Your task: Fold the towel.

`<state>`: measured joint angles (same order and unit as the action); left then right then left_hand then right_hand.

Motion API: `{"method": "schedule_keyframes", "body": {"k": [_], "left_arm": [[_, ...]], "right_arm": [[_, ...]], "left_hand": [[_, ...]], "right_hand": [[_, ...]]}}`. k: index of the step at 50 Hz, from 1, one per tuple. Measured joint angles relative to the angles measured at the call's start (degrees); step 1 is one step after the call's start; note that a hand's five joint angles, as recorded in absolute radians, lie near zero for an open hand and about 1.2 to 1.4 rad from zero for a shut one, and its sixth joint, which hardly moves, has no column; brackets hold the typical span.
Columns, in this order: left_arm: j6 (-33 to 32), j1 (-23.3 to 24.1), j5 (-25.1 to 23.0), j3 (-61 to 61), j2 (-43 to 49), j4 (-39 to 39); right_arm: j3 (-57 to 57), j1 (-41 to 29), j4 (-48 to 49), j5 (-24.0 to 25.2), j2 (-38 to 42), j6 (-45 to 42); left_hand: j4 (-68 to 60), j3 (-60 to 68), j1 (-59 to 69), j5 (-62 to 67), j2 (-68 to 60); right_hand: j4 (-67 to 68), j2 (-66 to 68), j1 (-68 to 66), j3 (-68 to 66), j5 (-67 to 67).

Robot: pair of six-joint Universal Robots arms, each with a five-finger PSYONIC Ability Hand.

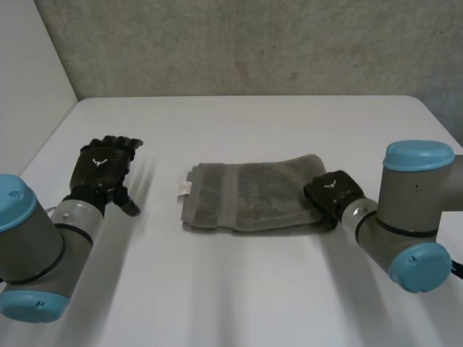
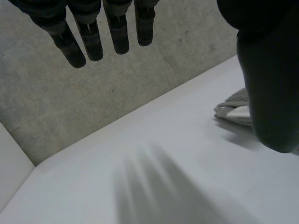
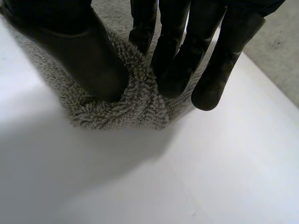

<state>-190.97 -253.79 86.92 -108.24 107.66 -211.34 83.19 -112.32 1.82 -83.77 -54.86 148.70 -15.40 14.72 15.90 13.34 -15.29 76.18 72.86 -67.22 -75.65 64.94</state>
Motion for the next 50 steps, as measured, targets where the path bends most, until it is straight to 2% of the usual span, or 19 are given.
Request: {"method": "schedule_keyframes", "body": {"k": [8,13,20,26,28,30,31,34,43,50], "left_arm": [[0.01,0.42,0.01,0.44,-0.78,-0.04],[0.13,0.74,0.08,1.93,-1.90,-0.01],[1.68,1.25,0.40,5.75,-3.22,0.14],[5.52,1.75,0.59,8.63,-3.23,0.43],[7.69,1.98,0.77,9.88,-3.09,0.60],[9.19,2.13,0.91,10.76,-2.88,0.71],[10.22,2.27,0.99,11.44,-2.74,0.78],[11.75,2.75,1.10,12.78,-2.13,0.93],[12.71,5.94,1.13,16.83,2.14,2.45],[12.29,9.64,1.08,19.34,7.77,6.23]], "right_arm": [[-6.90,-1.92,0.18,-1.87,-1.27,-1.38],[-15.04,-7.74,-2.07,-1.56,-0.96,-3.88],[-30.40,-21.41,-7.31,0.91,7.80,-9.65],[-39.59,-27.63,-10.94,2.21,15.59,-11.59],[-41.98,-28.49,-11.93,2.02,17.55,-11.14],[-43.16,-28.71,-12.43,1.54,18.42,-10.13],[-43.77,-28.74,-12.67,1.00,18.76,-8.96],[-44.24,-28.29,-13.08,-0.66,18.42,-4.96],[-35.96,-21.36,-13.47,-3.04,8.77,12.76],[-28.84,-15.55,-13.29,-1.83,4.45,18.24]], "left_hand": [[0.00,0.00,-0.03,0.00,0.00],[0.00,0.00,-0.12,-0.01,0.00],[0.00,-0.01,-0.15,-0.06,0.00],[0.00,0.00,-0.15,-0.06,0.00],[0.00,0.00,-0.15,-0.06,0.00],[0.00,0.00,-0.15,-0.05,0.00],[0.00,-0.01,-0.15,-0.05,0.00],[0.00,-0.01,-0.15,0.08,0.00],[0.00,0.00,-0.15,0.19,-0.01],[-0.01,0.13,-0.15,1.10,-0.03]], "right_hand": [[0.17,0.00,0.00,-0.15,0.00],[0.17,0.00,-0.01,-0.16,0.15],[0.17,0.51,-0.01,-0.19,0.25],[-0.07,0.50,-0.01,-0.02,0.18],[-11.05,-9.81,5.21,10.51,-10.32],[-25.84,-25.15,20.13,26.46,-25.86],[-38.53,-36.87,32.43,37.83,-38.27],[-58.64,-56.18,52.06,58.14,-60.03],[-61.86,-58.85,54.02,62.07,-61.49],[-61.86,-58.85,54.06,62.07,-61.49]]}}
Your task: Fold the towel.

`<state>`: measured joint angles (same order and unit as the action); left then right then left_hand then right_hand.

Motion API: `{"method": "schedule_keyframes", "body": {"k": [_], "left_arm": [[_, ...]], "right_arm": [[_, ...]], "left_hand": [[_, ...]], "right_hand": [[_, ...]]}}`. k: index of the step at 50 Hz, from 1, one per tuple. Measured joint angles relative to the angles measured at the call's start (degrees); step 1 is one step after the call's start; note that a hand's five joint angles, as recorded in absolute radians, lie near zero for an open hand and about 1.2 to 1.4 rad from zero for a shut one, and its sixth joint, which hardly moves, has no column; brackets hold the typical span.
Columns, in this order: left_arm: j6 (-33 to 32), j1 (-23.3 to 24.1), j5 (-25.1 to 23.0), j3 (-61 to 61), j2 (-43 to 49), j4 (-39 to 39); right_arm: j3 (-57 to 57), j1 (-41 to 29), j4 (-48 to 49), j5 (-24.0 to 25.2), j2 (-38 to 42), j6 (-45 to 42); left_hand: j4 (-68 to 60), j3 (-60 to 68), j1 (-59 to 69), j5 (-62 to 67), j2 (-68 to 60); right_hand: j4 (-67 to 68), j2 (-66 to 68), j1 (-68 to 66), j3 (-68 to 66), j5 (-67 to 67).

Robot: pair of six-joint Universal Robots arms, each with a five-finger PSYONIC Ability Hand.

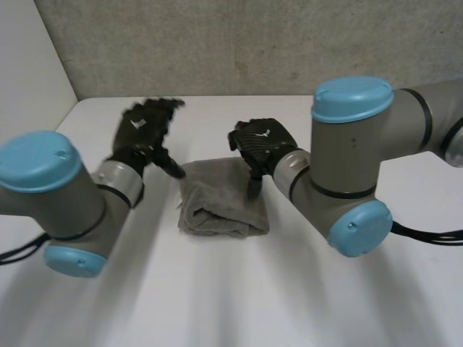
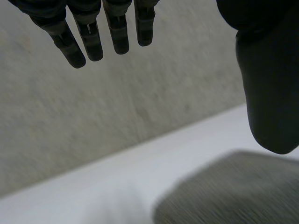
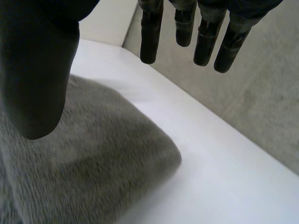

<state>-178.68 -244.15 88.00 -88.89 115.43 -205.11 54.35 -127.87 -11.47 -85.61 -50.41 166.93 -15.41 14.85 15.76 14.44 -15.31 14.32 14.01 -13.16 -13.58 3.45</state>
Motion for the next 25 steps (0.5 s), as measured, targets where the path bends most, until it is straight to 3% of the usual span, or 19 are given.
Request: {"method": "schedule_keyframes", "body": {"k": [8,16,25], "left_arm": [[-2.82,2.84,0.28,2.88,8.89,8.43],[-7.22,2.88,2.12,3.34,10.75,11.67],[-7.65,2.86,3.84,4.66,4.63,11.84]], "right_arm": [[0.01,2.29,0.02,3.05,6.71,0.05],[-3.25,2.13,-0.17,3.09,12.86,-0.30],[-2.66,2.71,0.03,2.29,6.88,0.38]], "left_hand": [[0.00,0.00,0.00,0.18,0.00],[0.00,-0.08,0.00,0.14,0.00],[0.00,-0.13,0.00,-0.26,0.01]], "right_hand": [[0.00,0.00,-0.03,0.00,0.00],[0.00,0.00,0.15,0.00,0.00],[0.02,0.00,0.15,0.00,0.00]]}}
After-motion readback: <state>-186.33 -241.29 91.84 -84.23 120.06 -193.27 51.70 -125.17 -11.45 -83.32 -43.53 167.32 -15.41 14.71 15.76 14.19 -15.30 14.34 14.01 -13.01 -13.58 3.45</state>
